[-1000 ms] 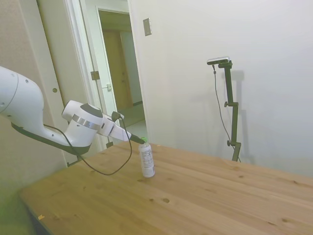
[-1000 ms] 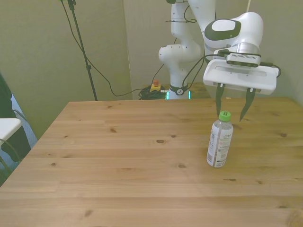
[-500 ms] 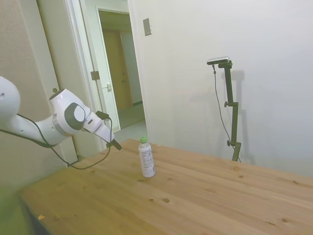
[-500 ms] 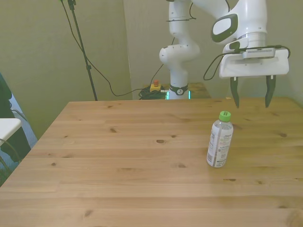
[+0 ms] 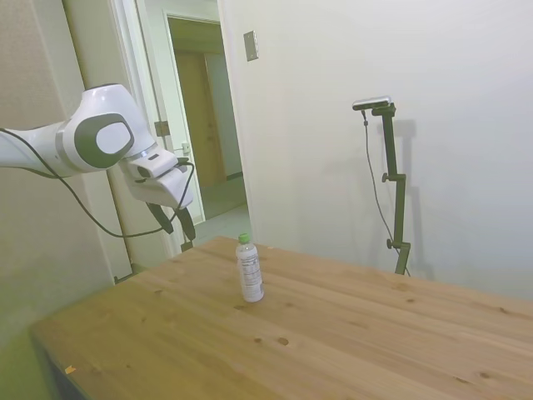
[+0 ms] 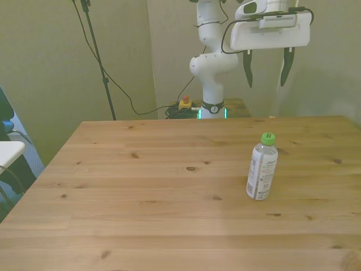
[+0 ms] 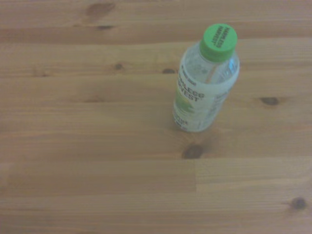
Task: Stand the water bottle
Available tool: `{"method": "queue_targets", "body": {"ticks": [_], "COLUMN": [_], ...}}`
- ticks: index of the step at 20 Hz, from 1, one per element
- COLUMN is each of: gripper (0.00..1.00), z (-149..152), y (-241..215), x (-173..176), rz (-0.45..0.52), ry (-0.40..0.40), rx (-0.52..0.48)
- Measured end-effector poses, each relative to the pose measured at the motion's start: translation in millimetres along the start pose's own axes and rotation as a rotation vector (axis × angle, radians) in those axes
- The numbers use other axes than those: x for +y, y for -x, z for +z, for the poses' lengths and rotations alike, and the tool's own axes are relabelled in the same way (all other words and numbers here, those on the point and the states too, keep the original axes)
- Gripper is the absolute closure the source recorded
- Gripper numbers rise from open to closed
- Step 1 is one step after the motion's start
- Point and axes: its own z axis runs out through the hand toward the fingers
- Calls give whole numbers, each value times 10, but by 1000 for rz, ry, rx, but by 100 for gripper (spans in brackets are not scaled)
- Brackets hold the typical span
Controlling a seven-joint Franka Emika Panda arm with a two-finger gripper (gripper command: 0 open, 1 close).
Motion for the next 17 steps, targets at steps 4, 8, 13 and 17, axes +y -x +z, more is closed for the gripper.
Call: {"method": "queue_targets", "body": {"ticks": [4, 8, 13, 17], "gripper": [0, 0, 0, 0], "z": [-31, -2, 227, 501], "y": [-107, -368, -764, -921], "x": [153, 306, 422, 349], "rz": [-12, -28, -25, -24], "ry": [9, 10, 41, 55], "rx": [-47, -52, -62, -68]}}
